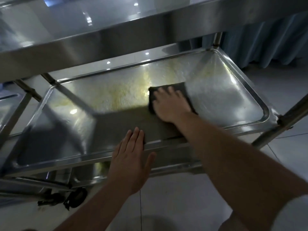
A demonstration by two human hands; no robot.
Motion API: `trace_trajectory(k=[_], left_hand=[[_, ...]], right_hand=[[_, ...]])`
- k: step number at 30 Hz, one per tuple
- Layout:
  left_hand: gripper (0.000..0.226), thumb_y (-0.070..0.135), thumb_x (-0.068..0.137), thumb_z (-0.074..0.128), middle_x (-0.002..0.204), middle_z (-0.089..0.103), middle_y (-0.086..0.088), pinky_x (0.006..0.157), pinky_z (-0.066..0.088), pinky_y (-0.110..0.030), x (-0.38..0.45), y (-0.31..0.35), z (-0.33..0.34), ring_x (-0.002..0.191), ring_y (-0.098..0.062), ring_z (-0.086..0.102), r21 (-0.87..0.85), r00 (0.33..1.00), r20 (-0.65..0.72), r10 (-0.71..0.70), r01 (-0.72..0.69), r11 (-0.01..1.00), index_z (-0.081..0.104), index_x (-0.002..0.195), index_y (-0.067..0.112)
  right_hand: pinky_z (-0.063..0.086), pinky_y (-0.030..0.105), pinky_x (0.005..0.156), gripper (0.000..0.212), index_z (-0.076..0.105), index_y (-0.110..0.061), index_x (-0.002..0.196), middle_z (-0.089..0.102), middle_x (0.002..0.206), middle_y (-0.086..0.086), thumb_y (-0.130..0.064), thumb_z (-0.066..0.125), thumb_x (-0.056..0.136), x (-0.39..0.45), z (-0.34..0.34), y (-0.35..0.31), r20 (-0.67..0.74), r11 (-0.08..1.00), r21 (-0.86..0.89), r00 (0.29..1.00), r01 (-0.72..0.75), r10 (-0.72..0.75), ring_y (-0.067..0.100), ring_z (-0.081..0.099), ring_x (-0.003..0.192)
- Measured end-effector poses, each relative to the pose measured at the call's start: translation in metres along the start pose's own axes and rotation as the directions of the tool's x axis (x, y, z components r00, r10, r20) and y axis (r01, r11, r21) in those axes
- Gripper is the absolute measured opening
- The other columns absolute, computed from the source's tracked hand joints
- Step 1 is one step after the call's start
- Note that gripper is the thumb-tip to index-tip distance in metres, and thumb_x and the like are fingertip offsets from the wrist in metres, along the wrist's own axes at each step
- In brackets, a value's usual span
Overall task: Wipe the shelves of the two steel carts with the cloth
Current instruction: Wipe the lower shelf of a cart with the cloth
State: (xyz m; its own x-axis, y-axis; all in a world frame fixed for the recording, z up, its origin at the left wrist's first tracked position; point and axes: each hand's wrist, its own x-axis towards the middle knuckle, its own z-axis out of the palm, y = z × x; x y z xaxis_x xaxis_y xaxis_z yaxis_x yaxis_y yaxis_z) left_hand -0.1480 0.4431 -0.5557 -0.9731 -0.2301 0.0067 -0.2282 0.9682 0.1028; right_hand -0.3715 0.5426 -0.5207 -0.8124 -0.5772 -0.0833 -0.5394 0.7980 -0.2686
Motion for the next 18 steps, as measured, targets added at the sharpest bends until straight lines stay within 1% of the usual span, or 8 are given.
trace_trajectory(k=[2,5,7,8,11,13,16,18], left_hand=[[0.088,0.073,0.098,0.007,0.177,0.004,0.008,0.128,-0.001,-0.03,0.001,-0.001,0.001,0.162,-0.009,-0.005,-0.016,1.0,-0.008,0.004,-0.005,1.0,0.012,0.17,0.024],[0.086,0.071,0.1,0.014,0.176,0.015,0.003,0.128,0.006,-0.033,-0.001,-0.001,0.002,0.163,-0.014,0.005,-0.026,1.0,-0.024,0.017,-0.018,1.0,0.021,0.169,0.02],[0.085,0.07,0.101,0.015,0.176,0.018,0.001,0.127,0.01,-0.035,-0.001,0.0,0.003,0.163,-0.017,0.01,-0.01,0.999,-0.035,0.018,-0.019,1.0,0.025,0.168,0.018],[0.085,0.07,0.102,0.016,0.176,0.018,0.001,0.127,0.009,-0.035,0.0,0.0,0.004,0.163,-0.017,0.01,-0.007,0.999,-0.035,0.018,-0.018,1.0,0.026,0.168,0.017],[0.087,0.074,0.101,0.014,0.177,0.013,0.001,0.127,0.004,-0.035,-0.001,0.002,0.007,0.163,-0.016,0.004,-0.022,0.999,-0.037,0.013,-0.013,1.0,0.02,0.169,0.019],[0.089,0.075,0.1,0.01,0.178,0.005,0.002,0.127,-0.001,-0.034,-0.001,0.002,0.006,0.163,-0.015,-0.003,-0.031,0.999,-0.034,0.009,-0.01,0.999,0.012,0.17,0.02],[0.089,0.067,0.095,0.018,0.178,-0.003,0.004,0.128,-0.002,-0.034,0.004,-0.001,-0.002,0.162,-0.013,-0.009,-0.102,0.999,0.021,0.024,-0.022,0.995,0.006,0.17,0.022],[0.086,0.054,0.092,0.033,0.178,0.005,0.006,0.128,0.0,-0.027,0.008,-0.008,-0.015,0.162,-0.011,-0.002,-0.352,0.998,0.044,0.045,-0.026,0.936,0.015,0.17,0.023]], right_hand=[[-0.001,0.048,0.128,0.059,0.014,-0.03,0.167,0.002,0.175,-0.009,-0.045,0.017,0.11,0.0,0.006,-0.032,0.102,0.991,0.036,0.986,0.129,-0.132,0.024,-0.004,0.161],[-0.001,0.046,0.128,0.059,0.019,-0.036,0.166,0.007,0.173,-0.014,-0.049,0.021,0.108,-0.006,0.005,-0.018,0.091,0.985,0.061,0.982,0.162,-0.167,0.016,0.001,0.161],[0.008,0.051,0.128,0.057,0.027,-0.035,0.163,0.015,0.173,-0.012,-0.049,0.025,0.107,-0.011,-0.003,0.019,0.008,0.998,0.012,0.998,0.056,-0.056,0.019,0.01,0.16],[0.012,0.055,0.126,0.056,0.03,-0.034,0.161,0.019,0.172,-0.009,-0.048,0.025,0.107,-0.013,-0.008,0.041,-0.048,0.999,0.002,0.998,-0.051,0.052,0.023,0.014,0.159],[0.005,0.061,0.125,0.059,0.027,-0.029,0.161,0.014,0.174,-0.002,-0.046,0.019,0.105,-0.024,-0.016,0.092,-0.124,0.917,0.071,0.909,-0.393,0.399,0.033,0.008,0.159],[-0.001,0.06,0.126,0.063,0.019,-0.027,0.165,0.007,0.175,0.0,-0.046,0.015,0.105,-0.021,-0.014,0.087,-0.104,0.861,0.111,0.856,-0.496,0.507,0.035,0.0,0.16],[0.0,0.058,0.126,0.064,0.017,-0.023,0.166,0.005,0.175,0.0,-0.045,0.014,0.106,-0.007,-0.005,0.029,-0.062,0.872,0.121,0.873,-0.475,0.484,0.036,-0.001,0.16],[0.002,0.057,0.126,0.063,0.017,-0.024,0.166,0.004,0.175,-0.002,-0.045,0.014,0.107,0.002,0.01,-0.027,-0.026,0.935,0.092,0.937,-0.344,0.347,0.035,0.0,0.16]])
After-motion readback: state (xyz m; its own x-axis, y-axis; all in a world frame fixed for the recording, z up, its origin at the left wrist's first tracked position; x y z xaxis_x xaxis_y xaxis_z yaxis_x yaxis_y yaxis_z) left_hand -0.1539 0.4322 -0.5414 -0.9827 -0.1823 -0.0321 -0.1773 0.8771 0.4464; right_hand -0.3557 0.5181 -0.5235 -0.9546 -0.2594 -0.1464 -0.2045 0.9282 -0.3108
